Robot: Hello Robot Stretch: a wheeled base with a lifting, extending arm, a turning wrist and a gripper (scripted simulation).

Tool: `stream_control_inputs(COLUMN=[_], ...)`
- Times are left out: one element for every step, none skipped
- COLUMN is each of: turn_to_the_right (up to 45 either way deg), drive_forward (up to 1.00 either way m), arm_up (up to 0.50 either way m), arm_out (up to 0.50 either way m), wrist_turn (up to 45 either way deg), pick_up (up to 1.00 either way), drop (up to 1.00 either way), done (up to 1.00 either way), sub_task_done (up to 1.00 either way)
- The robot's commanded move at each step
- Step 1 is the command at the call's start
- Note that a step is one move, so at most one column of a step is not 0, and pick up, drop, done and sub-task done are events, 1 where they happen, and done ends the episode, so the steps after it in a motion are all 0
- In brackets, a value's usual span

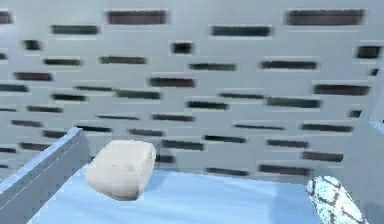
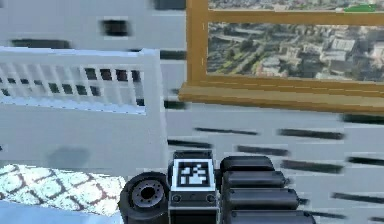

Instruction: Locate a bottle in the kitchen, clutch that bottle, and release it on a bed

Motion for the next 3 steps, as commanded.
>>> stream_control_inputs(turn_to_the_right=[9.0, -6.0, 18.0], drive_forward=[0.00, 0.00, 0.00], arm_up=[0.00, 0.00, 0.00], arm_out=[0.00, 0.00, 0.00], wrist_turn=[0.0, 0.0, 0.0], pick_up=[0.00, 0.00, 0.00], drop=[0.00, 0.00, 0.00], done=[0.00, 0.00, 0.00], sub_task_done=[0.00, 0.00, 0.00])
